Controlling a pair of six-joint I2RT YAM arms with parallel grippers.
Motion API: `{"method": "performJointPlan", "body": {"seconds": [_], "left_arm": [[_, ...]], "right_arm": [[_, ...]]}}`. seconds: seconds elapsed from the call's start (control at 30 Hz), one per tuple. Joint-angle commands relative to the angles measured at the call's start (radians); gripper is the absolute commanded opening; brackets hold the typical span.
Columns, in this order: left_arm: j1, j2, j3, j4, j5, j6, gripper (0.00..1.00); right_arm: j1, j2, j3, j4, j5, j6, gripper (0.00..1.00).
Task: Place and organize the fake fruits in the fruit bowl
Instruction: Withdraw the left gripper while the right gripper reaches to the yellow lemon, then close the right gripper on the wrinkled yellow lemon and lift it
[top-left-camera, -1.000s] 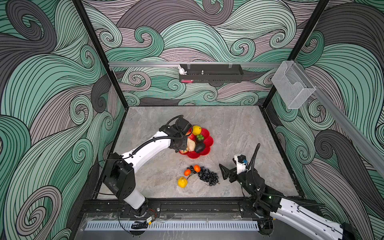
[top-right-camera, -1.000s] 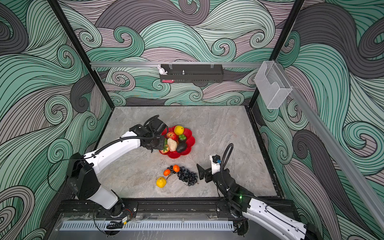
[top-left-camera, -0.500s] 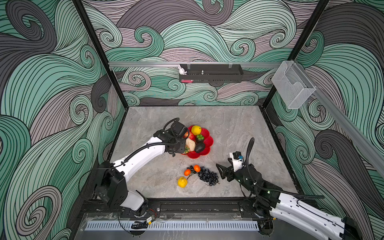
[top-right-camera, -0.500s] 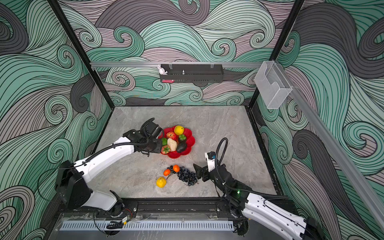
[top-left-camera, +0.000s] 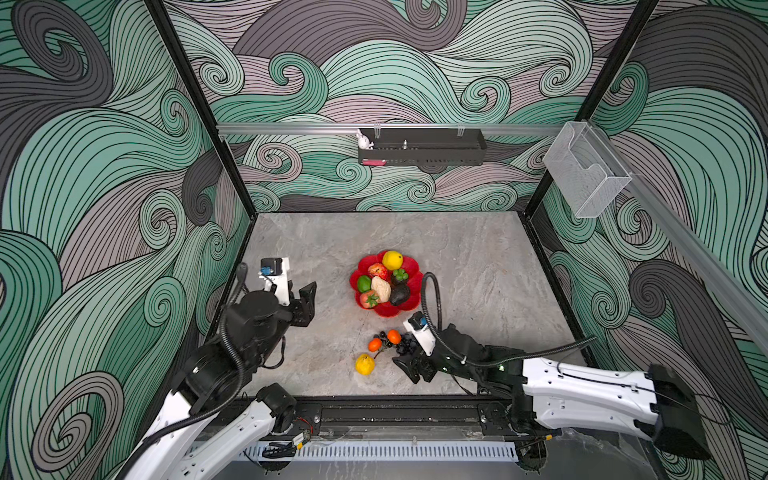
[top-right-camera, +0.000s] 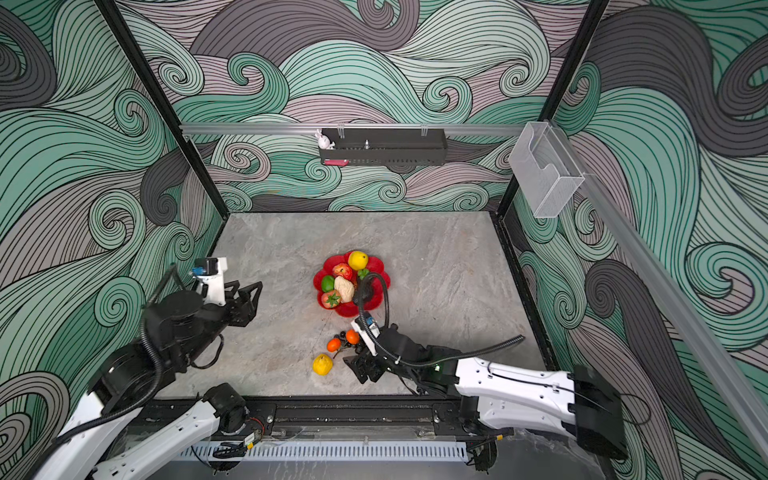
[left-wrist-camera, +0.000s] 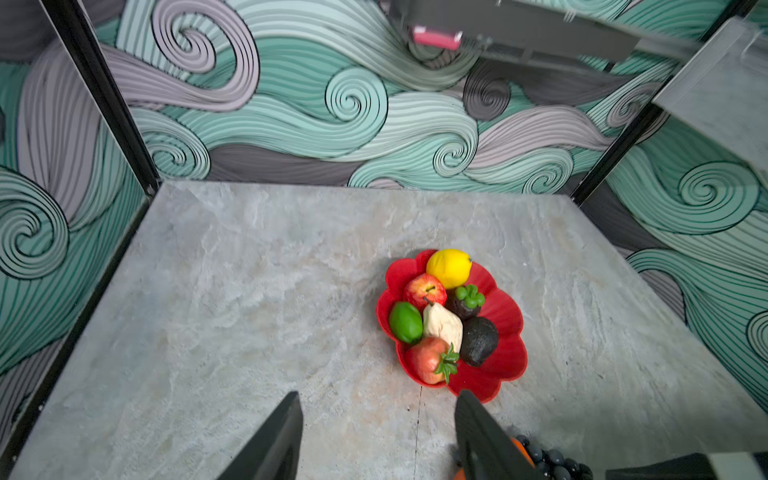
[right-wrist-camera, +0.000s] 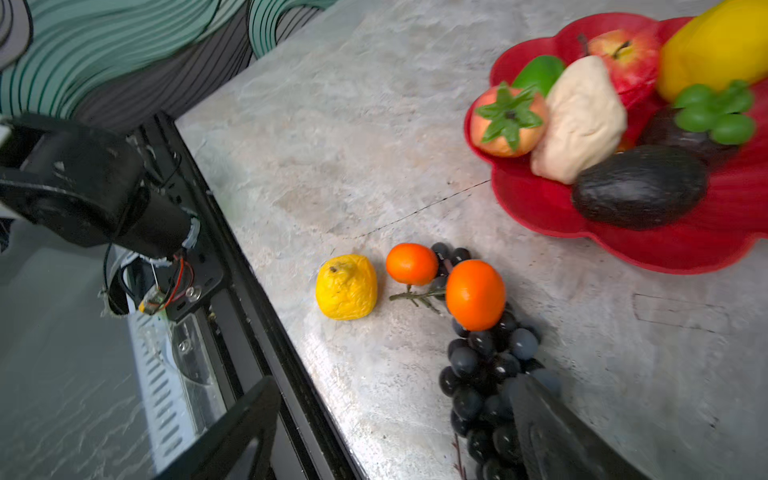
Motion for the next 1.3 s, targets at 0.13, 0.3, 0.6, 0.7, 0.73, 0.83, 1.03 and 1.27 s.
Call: {"method": "performJointPlan", "body": {"seconds": [0.13, 0.3, 0.6, 0.7, 0.73, 0.83, 1.03, 1.27], "left_arm": [[0.006, -0.165, -0.089, -0.009, -0.059, 0.092, 0.68], [0.005, -0.205, -0.125, 0.006, -0.034, 0.084, 0.72], [0.006, -0.205, -0.122, -0.008, -0.043, 0.084, 0.73], [0.006, -0.21, -0.122, -0.011, -0.035, 0.076, 0.74], [0.006, -0.212, -0.123, -0.008, -0.032, 0.076, 0.74], [0.006, -0.219, -0.124, -0.006, -0.032, 0.076, 0.75], [0.005, -0.23, -0.126, -0.006, -0.011, 0.068, 0.75], [0.006, -0.229, -0.126, -0.006, -0.016, 0.076, 0.76]], "right_arm": [[0.078, 0.275, 0.176, -0.02, -0.035, -0.057, 0.93], [0.084, 0.392, 0.266, -0.06, 0.014, -0.018, 0.9], [0.08, 0.54, 0.385, -0.16, 0.03, 0.033, 0.88], [0.078, 0.574, 0.417, -0.186, 0.03, 0.045, 0.87], [0.076, 0.588, 0.428, -0.197, 0.028, 0.045, 0.87], [0.075, 0.624, 0.453, -0.212, 0.026, 0.05, 0.85], [0.061, 0.679, 0.49, -0.218, 0.008, 0.051, 0.75], [0.054, 0.738, 0.536, -0.226, -0.027, 0.043, 0.61]]}}
